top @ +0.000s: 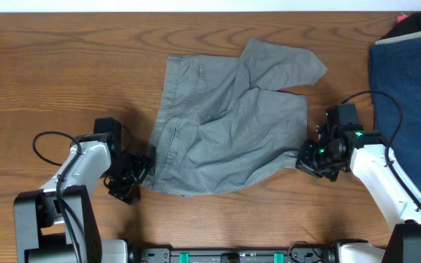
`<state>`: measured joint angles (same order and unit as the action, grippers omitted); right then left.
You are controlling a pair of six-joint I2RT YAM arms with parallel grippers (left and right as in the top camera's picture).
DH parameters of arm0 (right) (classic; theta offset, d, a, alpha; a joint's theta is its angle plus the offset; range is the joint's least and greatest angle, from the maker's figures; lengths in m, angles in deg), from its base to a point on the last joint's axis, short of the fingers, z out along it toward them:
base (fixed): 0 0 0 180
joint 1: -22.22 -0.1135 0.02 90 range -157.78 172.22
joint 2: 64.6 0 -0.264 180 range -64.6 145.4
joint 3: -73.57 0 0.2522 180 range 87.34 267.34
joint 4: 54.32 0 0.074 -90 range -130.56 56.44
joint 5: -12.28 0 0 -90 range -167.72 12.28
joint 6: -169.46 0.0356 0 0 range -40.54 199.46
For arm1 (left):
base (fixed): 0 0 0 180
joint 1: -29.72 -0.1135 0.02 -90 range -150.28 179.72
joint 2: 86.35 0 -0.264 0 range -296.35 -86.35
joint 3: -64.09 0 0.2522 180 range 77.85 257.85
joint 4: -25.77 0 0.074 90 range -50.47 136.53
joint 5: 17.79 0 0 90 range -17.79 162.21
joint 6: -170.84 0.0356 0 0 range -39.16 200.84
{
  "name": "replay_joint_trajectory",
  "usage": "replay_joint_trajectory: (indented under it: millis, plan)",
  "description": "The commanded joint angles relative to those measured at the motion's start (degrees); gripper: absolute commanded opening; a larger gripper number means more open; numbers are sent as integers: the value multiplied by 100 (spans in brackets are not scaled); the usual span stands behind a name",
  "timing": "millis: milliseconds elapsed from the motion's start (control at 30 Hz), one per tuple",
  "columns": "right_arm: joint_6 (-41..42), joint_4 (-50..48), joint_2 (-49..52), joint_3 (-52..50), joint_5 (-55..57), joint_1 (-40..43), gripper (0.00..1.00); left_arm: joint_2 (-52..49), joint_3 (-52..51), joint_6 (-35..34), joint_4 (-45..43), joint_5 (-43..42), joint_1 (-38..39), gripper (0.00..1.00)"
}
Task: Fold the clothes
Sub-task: 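Reach the left gripper to the garment's lower left corner and grasp it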
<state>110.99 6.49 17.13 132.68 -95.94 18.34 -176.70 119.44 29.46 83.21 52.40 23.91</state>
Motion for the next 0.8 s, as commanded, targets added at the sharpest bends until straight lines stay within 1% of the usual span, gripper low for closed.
replay_joint_trajectory:
  millis: [0, 33, 67, 133, 233, 300, 333, 367, 400, 433, 467, 500, 633, 767]
  plan:
    - [-98, 15, -76, 76, 20, -33, 6, -76, -39, -15, -55, -31, -24, 63]
    - [-98, 15, -76, 76, 20, -33, 6, -76, -39, -15, -57, -31, -24, 55]
    - [-98, 15, -76, 76, 17, -33, 6, -76, -39, -15, -72, -31, -24, 52]
    - [-98, 15, -76, 76, 20, -33, 7, -76, -39, -13, -76, -13, -24, 49]
    - [-98, 15, -76, 76, 17, -33, 7, -76, -42, 13, -101, -9, -24, 49]
    - [-98, 17, -76, 76, 17, -33, 7, -76, -42, 28, -118, -9, -24, 45]
    - [-98, 22, -76, 76, 20, -33, 7, -76, -42, 28, -120, -7, -24, 41]
    - [-98, 26, -76, 76, 17, -33, 7, -76, -42, 28, -122, 4, -24, 35]
    - [-98, 28, -76, 76, 20, -33, 7, -76, -42, 31, -120, 42, -24, 26]
    - [-98, 31, -76, 76, 17, -33, 7, -76, -42, 79, -118, 94, -24, 20]
    - [-98, 31, -79, 76, 20, -33, 6, -76, -42, 208, -118, 131, -24, 10]
    - [-98, 33, -76, 76, 17, -33, 6, -76, -42, 372, -116, 140, -24, 6]
    - [-96, 116, -76, 76, 13, -33, 1, -50, -37, 667, -24, 131, -24, 6]
    - [-96, 256, -94, 79, 20, -31, 1, 111, 44, 909, 197, 76, -24, 6]
